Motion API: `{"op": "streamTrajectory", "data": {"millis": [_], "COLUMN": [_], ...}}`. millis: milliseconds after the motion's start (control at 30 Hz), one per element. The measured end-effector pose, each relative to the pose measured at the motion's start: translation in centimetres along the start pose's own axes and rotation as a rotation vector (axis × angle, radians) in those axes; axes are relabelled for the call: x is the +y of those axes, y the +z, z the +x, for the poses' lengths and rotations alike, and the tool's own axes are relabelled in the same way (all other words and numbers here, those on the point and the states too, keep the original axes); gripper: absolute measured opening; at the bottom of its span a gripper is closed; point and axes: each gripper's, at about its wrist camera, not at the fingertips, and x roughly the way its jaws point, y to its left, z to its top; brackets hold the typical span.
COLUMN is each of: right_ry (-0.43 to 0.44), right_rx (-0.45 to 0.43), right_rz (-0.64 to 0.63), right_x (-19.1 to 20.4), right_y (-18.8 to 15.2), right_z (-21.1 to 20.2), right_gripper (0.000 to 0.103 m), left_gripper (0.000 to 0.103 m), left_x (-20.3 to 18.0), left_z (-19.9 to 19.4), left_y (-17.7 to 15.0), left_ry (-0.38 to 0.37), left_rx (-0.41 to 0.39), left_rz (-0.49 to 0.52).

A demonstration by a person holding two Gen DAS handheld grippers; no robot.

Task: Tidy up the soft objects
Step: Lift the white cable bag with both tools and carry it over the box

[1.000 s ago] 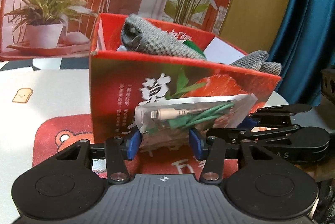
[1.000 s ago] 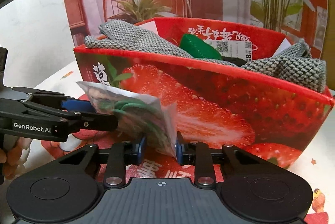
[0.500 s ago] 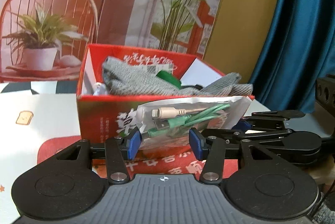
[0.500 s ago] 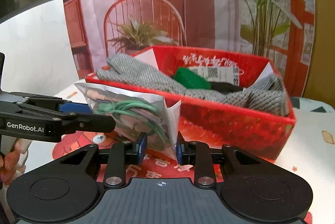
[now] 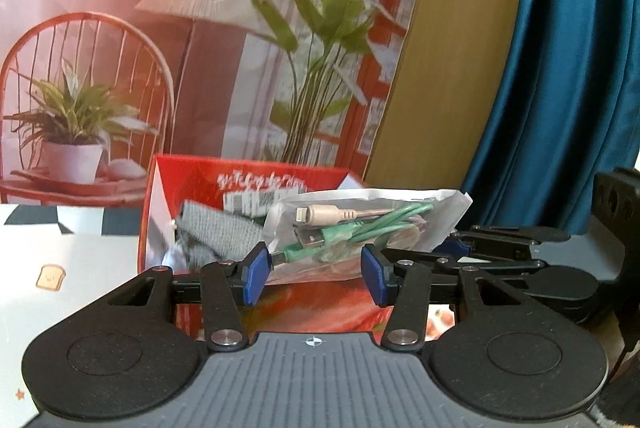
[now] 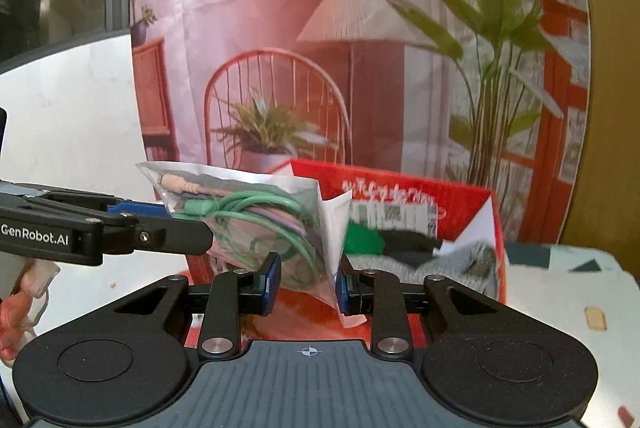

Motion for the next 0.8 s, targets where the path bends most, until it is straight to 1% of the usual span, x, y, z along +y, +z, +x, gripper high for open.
{"op": "streamTrajectory", "data": {"millis": [200,267,333,433,567,800], "right_ry": [0.001,-0.006,-0.009,-0.011,0.002,0.031], "right_rx": [-0.042,-0.050,-0.048,-0.016,0.049,0.161], "right_rz": [-0.018,-0.020,-0.012,0.008,0.064,0.188], "right_x": [-0.5,-0.8,-1.4,-2.6,-4.2,-6.2], "right_y": [2.5,3.2,3.7,4.0,3.2,1.1], "right_z": [-0.6,-0.6,-0.4,0.5,2.2,5.6], "right_gripper": [0.026,0.026,0.026,0.026,0.026,0.026], "left_gripper": [0.052,0.052,0.052,0.053,0.052,0.052], "left_x": [-0.1,-0.1,0.1,0.7,1.8,3.8], "left_z": [0.0,0.3,1.1,2.8,4.8,8.0], "left_y": [2.4,3.0,3.4,3.5,2.9,1.7], "left_ry": [-0.026,-0.039,-0.055,-0.076,-0.098,-0.091], "left_rx": [-0.039,-0.034,-0.009,0.040,0.108,0.198], "left_rz": [-0.035,-0.049,-0.066,-0.107,-0.156,-0.216]}}
